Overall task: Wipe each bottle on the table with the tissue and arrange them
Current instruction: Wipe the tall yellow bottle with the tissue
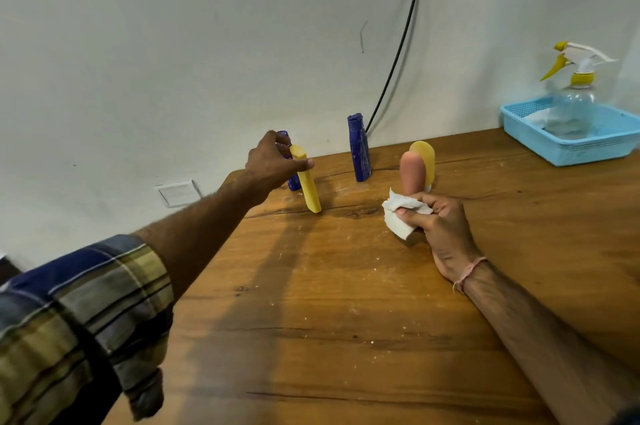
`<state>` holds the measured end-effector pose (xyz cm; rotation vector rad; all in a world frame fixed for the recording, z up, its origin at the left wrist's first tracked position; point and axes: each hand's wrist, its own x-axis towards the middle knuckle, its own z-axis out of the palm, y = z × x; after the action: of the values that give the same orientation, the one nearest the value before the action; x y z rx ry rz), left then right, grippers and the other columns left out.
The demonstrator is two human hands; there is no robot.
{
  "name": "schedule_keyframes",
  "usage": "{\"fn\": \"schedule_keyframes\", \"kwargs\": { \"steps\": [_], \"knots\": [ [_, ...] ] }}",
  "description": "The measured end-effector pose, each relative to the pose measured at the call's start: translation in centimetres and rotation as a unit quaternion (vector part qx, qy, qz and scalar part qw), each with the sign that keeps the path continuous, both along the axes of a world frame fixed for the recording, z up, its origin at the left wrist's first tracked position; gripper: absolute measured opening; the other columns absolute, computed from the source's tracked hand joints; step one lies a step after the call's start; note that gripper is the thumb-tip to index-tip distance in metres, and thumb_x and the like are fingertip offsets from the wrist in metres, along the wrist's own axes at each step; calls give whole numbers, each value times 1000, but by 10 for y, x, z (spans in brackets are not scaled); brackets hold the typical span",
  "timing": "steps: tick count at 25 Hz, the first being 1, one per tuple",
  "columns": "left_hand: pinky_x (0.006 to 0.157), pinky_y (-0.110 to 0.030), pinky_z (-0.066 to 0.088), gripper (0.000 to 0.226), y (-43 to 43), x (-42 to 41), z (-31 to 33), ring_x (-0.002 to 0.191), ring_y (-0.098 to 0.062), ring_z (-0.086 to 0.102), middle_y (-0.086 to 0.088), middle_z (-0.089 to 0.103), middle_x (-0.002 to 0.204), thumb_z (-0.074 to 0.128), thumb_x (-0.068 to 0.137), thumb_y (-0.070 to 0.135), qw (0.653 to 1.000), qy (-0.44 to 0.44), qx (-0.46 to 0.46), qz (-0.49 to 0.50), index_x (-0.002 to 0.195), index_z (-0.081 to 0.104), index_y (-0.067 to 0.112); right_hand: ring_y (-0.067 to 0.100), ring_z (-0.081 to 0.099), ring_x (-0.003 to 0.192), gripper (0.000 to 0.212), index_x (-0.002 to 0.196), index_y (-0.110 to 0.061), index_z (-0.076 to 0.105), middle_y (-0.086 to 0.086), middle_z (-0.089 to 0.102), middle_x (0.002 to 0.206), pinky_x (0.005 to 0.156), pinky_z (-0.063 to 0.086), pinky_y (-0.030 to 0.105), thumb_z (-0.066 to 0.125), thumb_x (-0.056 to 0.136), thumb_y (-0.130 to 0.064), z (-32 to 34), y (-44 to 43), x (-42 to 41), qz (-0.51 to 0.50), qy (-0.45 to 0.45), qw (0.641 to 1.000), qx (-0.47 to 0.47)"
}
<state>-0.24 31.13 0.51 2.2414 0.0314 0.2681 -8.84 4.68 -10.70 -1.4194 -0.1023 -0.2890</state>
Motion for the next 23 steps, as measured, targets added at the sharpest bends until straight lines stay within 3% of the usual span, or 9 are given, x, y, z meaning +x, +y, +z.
{"fn": "schedule_keyframes", "kwargs": {
  "steps": [3, 5, 7, 11, 14, 16, 18, 20, 23],
  "knots": [
    [67, -18, 46, 70, 3, 2, -13, 114, -18, 57, 3, 60, 122, 87, 76, 35, 1000, -16, -14, -18, 135, 56, 13, 9, 71, 90, 23, 98, -22, 76, -4, 76, 98, 69, 52, 20, 73, 81, -6, 0, 3, -1, 6, -2, 1000, -5],
    [88, -32, 55, 76, 2, 5, -19, 121, -23, 56, -2, 59, 130, 87, 77, 38, 999, -7, -21, -27, 141, 53, 15, 6, 70, 89, 24, 99, -22, 75, -5, 76, 98, 68, 51, 18, 73, 81, -7, 1, 5, -2, 6, -4, 1000, -20],
    [101, -44, 52, 83, -1, 8, -20, 126, -26, 53, -7, 54, 139, 87, 76, 39, 999, 15, -46, -17, 146, 48, 17, 4, 69, 88, 23, 97, -25, 75, -8, 75, 96, 66, 51, 17, 73, 81, -7, 1, 5, -3, 5, -5, 1000, -26],
    [87, -35, 48, 74, -2, 17, -14, 124, -28, 52, -6, 52, 129, 86, 79, 24, 997, 35, -67, -31, 145, 53, 19, 4, 69, 88, 22, 94, -27, 74, -8, 74, 96, 65, 51, 17, 74, 82, -8, 1, 5, -4, 2, -3, 1000, -28],
    [89, -34, 46, 58, 3, 19, -9, 122, -30, 53, 1, 53, 113, 84, 79, 7, 995, 38, -74, -60, 132, 63, 18, 11, 68, 93, 21, 94, -25, 74, -3, 74, 100, 68, 51, 22, 74, 81, -9, 2, 5, -3, 0, 5, 1000, -25],
    [90, -35, 50, 55, 4, 12, -6, 120, -32, 53, -5, 54, 118, 85, 77, 6, 993, 36, -74, -80, 127, 65, 17, 14, 68, 96, 21, 98, -23, 74, -2, 74, 102, 68, 52, 21, 74, 81, -9, 2, 6, -1, -9, 5, 1000, -23],
    [89, -37, 55, 58, -2, -1, -6, 116, -29, 54, -7, 55, 124, 89, 74, 15, 992, 12, -15, -121, 127, 65, 17, 9, 68, 96, 25, 105, -20, 73, -1, 73, 107, 66, 52, 16, 75, 82, -11, 3, 8, -1, -47, -5, 998, -48],
    [98, -41, 51, 63, -16, -22, -9, 122, -22, 50, 1, 54, 133, 91, 71, 32, 974, -8, 115, -195, 127, 64, 24, 3, 66, 92, 29, 112, -15, 71, -3, 71, 109, 69, 52, 12, 75, 83, -14, 5, 8, -5, -115, -45, 986, -115],
    [102, -39, 31, 68, -43, -55, -20, 124, -3, 29, 20, 48, 129, 90, 69, 48, 901, -36, 313, -298, 129, 61, 36, 0, 60, 92, 28, 111, -8, 70, 0, 69, 106, 78, 46, 3, 74, 83, -10, 8, 12, -13, -184, -183, 936, -239]
  ]
}}
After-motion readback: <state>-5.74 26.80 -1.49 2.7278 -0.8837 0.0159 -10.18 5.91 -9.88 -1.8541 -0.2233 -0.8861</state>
